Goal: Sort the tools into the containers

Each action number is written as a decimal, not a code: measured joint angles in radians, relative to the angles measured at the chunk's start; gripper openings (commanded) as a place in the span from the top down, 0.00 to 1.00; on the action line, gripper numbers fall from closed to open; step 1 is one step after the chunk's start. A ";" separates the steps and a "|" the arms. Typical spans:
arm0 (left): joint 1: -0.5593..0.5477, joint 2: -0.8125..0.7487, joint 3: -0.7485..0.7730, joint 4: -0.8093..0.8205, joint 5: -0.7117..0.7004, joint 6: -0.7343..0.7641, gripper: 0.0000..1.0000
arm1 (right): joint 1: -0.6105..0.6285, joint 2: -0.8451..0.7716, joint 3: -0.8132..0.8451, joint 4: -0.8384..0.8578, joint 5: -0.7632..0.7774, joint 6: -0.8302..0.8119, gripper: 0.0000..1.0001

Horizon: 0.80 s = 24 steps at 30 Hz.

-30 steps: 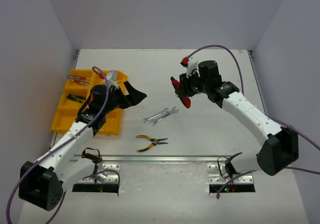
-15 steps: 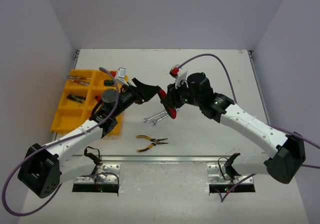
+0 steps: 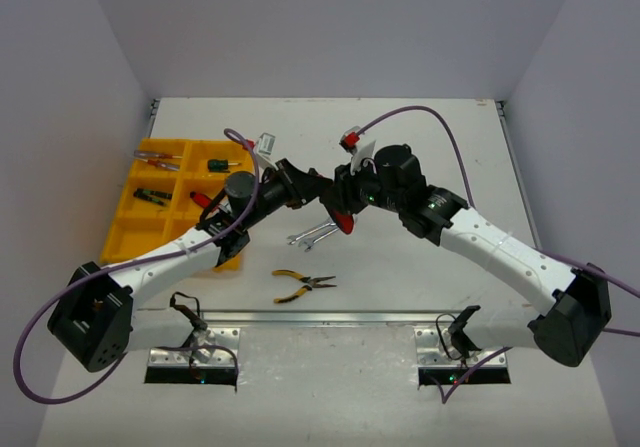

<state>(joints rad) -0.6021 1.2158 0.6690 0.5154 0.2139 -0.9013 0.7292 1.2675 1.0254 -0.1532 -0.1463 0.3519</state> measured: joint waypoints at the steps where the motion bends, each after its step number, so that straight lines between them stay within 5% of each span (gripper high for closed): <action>1: 0.000 0.000 0.001 -0.007 -0.007 0.004 1.00 | 0.000 0.001 0.000 -0.001 0.004 -0.001 1.00; 2: 0.000 0.001 0.002 -0.015 -0.011 0.008 1.00 | 0.000 0.003 0.000 -0.002 0.007 -0.001 0.92; 4: -0.001 0.000 0.009 -0.038 -0.021 0.014 1.00 | 0.002 0.004 0.000 -0.006 0.012 0.000 0.31; 6: -0.005 0.000 0.036 -0.089 -0.049 0.029 1.00 | 0.002 0.004 0.000 -0.001 0.016 0.004 0.03; 11: 0.030 -0.001 0.183 -0.381 -0.257 0.099 1.00 | 0.003 -0.002 -0.001 -0.021 0.121 0.019 0.01; 20: 0.393 0.031 0.341 -0.778 -0.620 0.166 1.00 | -0.024 -0.167 -0.096 -0.127 0.393 0.051 0.01; 24: 0.488 0.089 0.358 -0.846 -0.676 0.167 1.00 | -0.047 -0.182 -0.104 -0.132 0.434 0.056 0.01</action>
<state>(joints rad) -0.1139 1.3051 1.0270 -0.3305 -0.4620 -0.7347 0.6826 1.0855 0.9217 -0.2856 0.2872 0.4078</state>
